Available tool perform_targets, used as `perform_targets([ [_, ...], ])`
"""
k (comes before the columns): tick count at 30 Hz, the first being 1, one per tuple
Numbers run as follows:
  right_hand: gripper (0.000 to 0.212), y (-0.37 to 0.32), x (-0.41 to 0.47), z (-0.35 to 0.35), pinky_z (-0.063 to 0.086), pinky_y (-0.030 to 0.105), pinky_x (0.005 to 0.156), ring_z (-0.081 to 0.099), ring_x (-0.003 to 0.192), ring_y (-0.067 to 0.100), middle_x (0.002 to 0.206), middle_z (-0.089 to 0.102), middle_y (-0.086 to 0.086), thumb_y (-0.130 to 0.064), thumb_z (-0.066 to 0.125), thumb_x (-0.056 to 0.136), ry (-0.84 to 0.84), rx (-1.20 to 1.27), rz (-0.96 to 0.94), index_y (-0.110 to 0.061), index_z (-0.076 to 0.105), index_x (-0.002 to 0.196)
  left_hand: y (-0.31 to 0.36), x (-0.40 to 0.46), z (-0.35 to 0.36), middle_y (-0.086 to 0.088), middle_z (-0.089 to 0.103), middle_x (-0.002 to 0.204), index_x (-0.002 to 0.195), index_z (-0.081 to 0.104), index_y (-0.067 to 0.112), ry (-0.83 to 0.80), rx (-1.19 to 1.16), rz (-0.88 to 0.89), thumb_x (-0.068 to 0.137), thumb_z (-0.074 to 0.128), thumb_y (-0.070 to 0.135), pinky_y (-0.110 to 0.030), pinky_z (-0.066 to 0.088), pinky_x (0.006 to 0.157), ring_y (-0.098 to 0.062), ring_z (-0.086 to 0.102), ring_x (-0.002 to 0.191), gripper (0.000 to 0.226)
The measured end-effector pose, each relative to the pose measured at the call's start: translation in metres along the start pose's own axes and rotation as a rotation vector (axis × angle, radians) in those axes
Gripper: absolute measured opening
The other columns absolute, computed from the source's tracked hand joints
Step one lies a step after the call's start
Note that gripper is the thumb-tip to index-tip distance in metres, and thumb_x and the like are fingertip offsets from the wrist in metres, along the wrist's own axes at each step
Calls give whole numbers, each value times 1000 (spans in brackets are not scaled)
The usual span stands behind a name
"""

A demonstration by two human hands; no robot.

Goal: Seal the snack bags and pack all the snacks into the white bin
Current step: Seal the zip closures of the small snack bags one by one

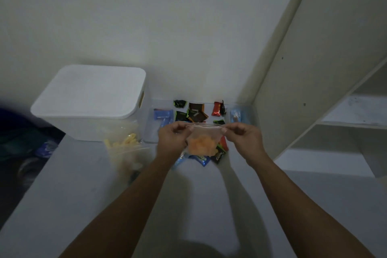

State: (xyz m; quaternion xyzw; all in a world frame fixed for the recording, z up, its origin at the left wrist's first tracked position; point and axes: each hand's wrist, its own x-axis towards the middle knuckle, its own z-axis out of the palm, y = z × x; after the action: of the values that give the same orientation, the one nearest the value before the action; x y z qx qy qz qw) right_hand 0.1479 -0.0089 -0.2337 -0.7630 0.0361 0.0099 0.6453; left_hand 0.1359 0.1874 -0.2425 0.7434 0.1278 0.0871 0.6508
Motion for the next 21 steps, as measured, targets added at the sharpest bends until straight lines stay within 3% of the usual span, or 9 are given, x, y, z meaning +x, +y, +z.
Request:
perform_targets([
  [6,8,-16,1,19,56,20,70,69,77,13,84,73,7,-5,70,81,26,-8,-44,-13,72,82,11,11,-19,-3,72,80,87,74,11,-45,61,78,80,71,11,-13,54,67,-8,65,72,7],
  [11,13,-24,1,32,54,16,62,64,64,5,74,69,4,0,69,80,43,-52,-83,-11,68,74,19,14,-29,0,68,74,82,72,7,-71,43,111,80,70,4,-7,47,64,4,59,64,4],
  [14,6,-28,0,38,56,24,67,64,70,13,77,68,12,-1,67,83,26,-59,-107,-5,67,78,22,15,-32,3,65,70,77,69,9,-61,-19,94,80,69,2,-9,47,64,5,57,62,8],
  [17,3,-31,-2,42,56,35,73,64,75,22,84,68,21,-4,65,85,-33,-66,-117,-1,66,84,25,14,-36,2,65,77,80,66,10,-86,-60,74,82,67,5,-18,50,69,-1,60,73,6],
  [21,7,-38,-2,48,55,41,73,62,72,25,77,67,18,-3,66,84,-21,-93,-136,-7,66,78,29,12,-39,-3,68,86,81,67,14,-152,-83,46,80,71,8,-19,50,70,-13,63,83,7],
])
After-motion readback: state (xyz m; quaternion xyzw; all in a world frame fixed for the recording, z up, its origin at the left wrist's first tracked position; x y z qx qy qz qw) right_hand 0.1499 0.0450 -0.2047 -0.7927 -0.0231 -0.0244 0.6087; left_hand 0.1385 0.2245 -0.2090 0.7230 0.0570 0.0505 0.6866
